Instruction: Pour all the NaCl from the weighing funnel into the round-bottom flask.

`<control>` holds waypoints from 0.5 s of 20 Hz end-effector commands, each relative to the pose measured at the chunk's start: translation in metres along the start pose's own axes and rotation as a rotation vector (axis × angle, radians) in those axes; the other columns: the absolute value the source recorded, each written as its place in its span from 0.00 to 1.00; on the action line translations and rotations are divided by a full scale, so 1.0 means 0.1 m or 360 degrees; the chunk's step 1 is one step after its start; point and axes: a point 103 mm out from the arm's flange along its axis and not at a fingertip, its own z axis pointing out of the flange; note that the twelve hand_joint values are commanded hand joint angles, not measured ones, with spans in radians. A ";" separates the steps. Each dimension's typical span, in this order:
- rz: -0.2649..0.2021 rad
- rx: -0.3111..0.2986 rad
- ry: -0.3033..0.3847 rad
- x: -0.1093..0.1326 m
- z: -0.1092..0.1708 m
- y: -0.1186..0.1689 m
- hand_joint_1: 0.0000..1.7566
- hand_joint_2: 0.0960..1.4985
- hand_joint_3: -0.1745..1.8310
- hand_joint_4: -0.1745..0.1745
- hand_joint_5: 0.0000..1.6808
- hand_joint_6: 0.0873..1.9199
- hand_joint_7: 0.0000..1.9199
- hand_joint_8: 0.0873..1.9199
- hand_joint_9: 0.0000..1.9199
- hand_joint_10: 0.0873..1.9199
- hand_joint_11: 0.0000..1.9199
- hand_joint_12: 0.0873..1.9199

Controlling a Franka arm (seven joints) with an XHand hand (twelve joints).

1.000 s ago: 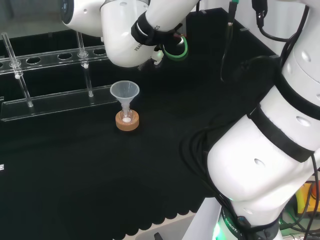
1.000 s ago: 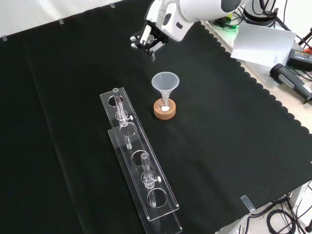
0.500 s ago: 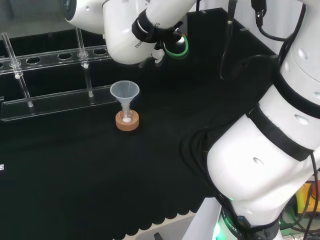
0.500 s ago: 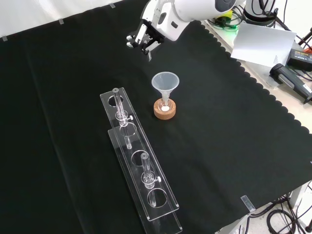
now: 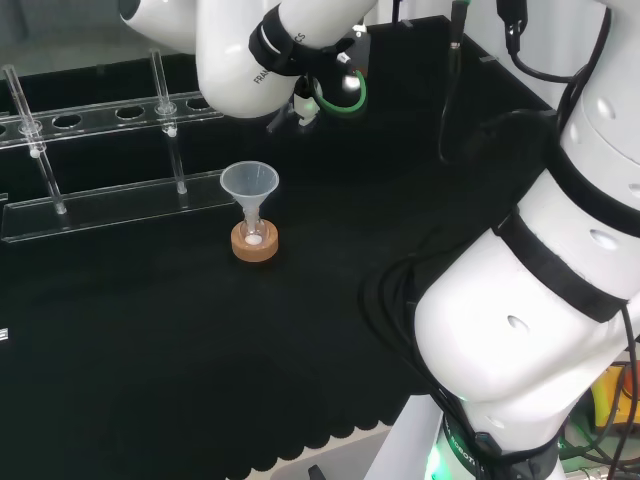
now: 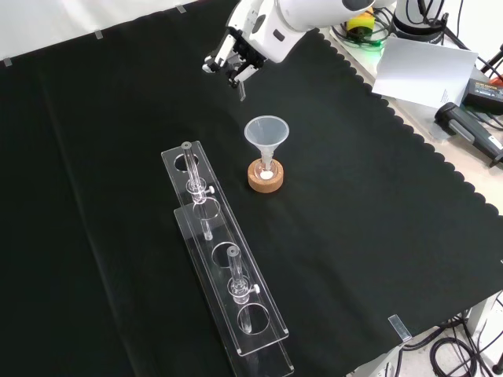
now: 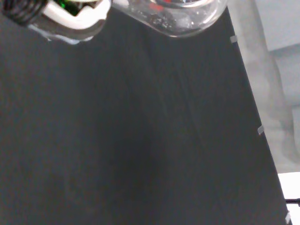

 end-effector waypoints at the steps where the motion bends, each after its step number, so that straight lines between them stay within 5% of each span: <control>1: 0.0097 -0.0072 0.0147 0.10 -0.05 -0.02 0.63 0.42 0.37 1.00 0.79 0.24 0.88 0.00 0.69 0.00 0.00 0.80; 10: 0.0115 -0.0093 0.0303 0.25 -0.10 -0.07 0.63 0.42 0.37 1.00 0.79 0.24 0.88 0.00 0.69 0.00 0.00 0.80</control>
